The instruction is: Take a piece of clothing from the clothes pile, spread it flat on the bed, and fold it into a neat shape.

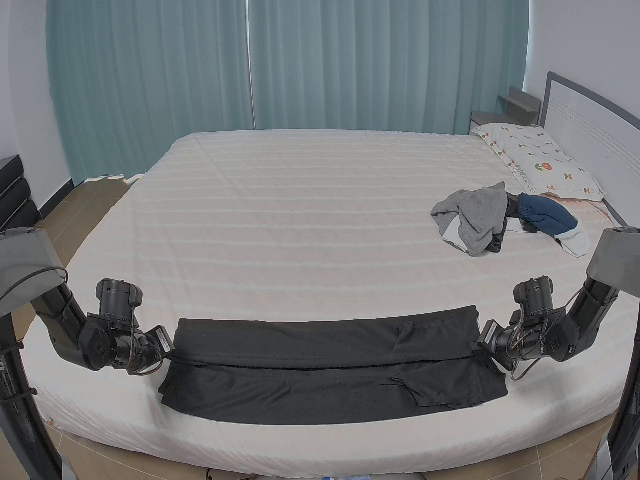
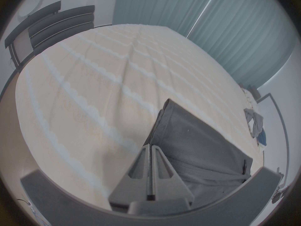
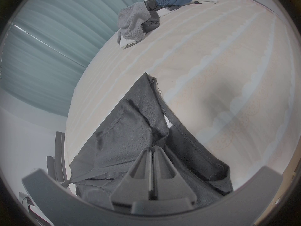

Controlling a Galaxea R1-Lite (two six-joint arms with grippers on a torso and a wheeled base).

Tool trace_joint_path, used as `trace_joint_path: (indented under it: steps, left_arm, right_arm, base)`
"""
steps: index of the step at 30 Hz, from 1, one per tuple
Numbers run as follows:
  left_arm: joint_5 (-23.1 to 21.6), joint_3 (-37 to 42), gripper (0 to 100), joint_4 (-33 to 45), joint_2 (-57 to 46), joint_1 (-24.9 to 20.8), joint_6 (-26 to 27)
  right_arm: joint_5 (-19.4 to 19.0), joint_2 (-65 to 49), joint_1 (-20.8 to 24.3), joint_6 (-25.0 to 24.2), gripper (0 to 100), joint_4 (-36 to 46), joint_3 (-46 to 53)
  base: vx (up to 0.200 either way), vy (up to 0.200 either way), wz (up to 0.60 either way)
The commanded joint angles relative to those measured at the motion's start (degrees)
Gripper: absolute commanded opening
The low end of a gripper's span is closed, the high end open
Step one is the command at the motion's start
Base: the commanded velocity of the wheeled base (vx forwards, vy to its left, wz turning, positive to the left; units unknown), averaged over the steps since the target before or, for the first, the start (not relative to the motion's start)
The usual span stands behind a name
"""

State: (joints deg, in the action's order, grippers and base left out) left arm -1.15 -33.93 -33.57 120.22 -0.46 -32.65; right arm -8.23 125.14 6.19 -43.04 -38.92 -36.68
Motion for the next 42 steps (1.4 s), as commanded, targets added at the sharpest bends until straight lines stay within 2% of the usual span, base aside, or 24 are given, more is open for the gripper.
trace_joint_path:
  steps: [1, 8, 9, 18, 22, 23, 25, 32, 38, 39, 42]
  left_arm:
    - [0.0, 0.1, 0, -0.1, 0.4, -0.1, 0.1]
    - [0.0, -0.4, 0, -0.4, 0.5, -0.1, -0.3]
    - [0.0, -0.3, 100, -0.4, 0.5, -0.2, -0.3]
    - [-0.5, -1.7, 100, -0.5, -0.2, 0.4, -0.9]
    - [-1.5, -7.2, 100, -0.6, 0.8, 0.8, -7.9]
    - [-1.5, -7.2, 100, -0.6, 0.8, 0.8, -7.9]
    - [-4.0, -10.4, 100, -0.5, 2.6, 0.4, -11.2]
    - [-4.1, -16.0, 100, -0.5, 8.9, 0.0, -11.4]
    - [-3.6, -19.2, 100, -0.5, 12.4, -0.2, -11.2]
    - [-3.7, -19.2, 0, -0.5, 12.4, -0.2, -11.3]
    - [-3.6, -19.0, 0, -0.5, 12.3, 0.0, -11.3]
  right_arm:
    - [0.0, 1.3, 0.0, 0.1, 0, 0.0, -0.2]
    - [-0.1, 1.2, 0.0, 0.3, 0, -0.1, -0.3]
    - [-0.2, 1.1, 0.0, 0.3, 100, -0.2, -0.4]
    - [-0.7, -1.5, -2.1, -0.1, 100, -0.5, -0.9]
    - [-1.4, -1.7, -3.9, -0.9, 100, -0.6, -2.5]
    - [-1.4, -1.7, -3.9, -0.9, 100, -0.6, -2.5]
    - [-2.6, -1.5, -4.2, -2.0, 100, -0.6, -3.2]
    - [-4.9, -1.7, -5.0, -2.9, 100, -0.6, -3.5]
    - [-5.0, -1.7, -5.0, -3.0, 100, -0.6, -3.5]
    - [-5.0, -1.7, -5.0, -3.0, 100, -0.6, -3.5]
    - [-5.0, -1.6, -5.0, -3.0, 100, -0.6, -3.5]
  base:
    - [0.0, 0.0, 0.0]
    - [0.0, 0.0, 0.0]
    - [0.0, 0.0, 0.0]
    - [0.0, 0.0, 0.0]
    - [0.0, 0.0, 0.0]
    - [0.0, 0.0, 0.0]
    - [0.0, 0.0, 0.0]
    - [0.0, 0.0, 0.0]
    - [0.0, 0.0, 0.0]
    - [0.0, 0.0, 0.0]
    - [0.0, 0.0, 0.0]
